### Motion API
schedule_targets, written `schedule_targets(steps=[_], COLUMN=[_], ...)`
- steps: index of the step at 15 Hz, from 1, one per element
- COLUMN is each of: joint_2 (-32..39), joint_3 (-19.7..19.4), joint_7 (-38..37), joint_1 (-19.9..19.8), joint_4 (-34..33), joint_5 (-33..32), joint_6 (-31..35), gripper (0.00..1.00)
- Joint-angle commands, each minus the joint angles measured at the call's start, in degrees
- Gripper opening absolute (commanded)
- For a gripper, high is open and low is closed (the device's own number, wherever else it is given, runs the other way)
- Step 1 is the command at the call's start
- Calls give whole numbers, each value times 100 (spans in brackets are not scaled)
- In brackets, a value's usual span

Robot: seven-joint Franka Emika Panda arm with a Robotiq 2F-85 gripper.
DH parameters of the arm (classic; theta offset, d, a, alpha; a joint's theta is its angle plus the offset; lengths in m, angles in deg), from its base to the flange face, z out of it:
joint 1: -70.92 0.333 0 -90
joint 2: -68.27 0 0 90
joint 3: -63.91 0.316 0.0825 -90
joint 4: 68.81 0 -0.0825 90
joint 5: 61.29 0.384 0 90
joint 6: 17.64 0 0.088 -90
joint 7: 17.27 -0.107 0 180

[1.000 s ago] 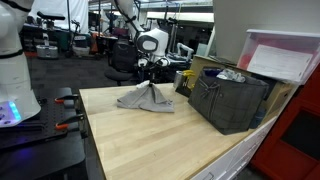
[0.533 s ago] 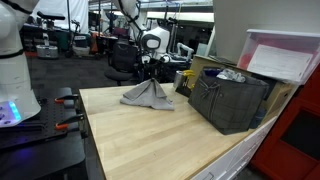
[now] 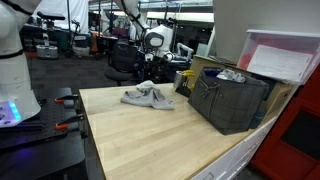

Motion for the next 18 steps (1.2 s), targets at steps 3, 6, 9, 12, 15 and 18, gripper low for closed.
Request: schedule_targets(steps=[3, 6, 9, 12, 15, 18], joint_2=[-241, -266, -142, 123, 322, 533], joint_3=[-204, -154, -169, -143, -107, -142], joint_7=[125, 344, 542, 736, 817, 759], joint_1=[-323, -591, -745, -880, -1001, -1090], joint_4=[606, 1017, 1327, 1364, 1247, 971], joint_5=[72, 242, 344, 411, 598, 708], joint_6=[164, 118, 173, 192, 247, 307], gripper=[99, 100, 100, 100, 100, 100])
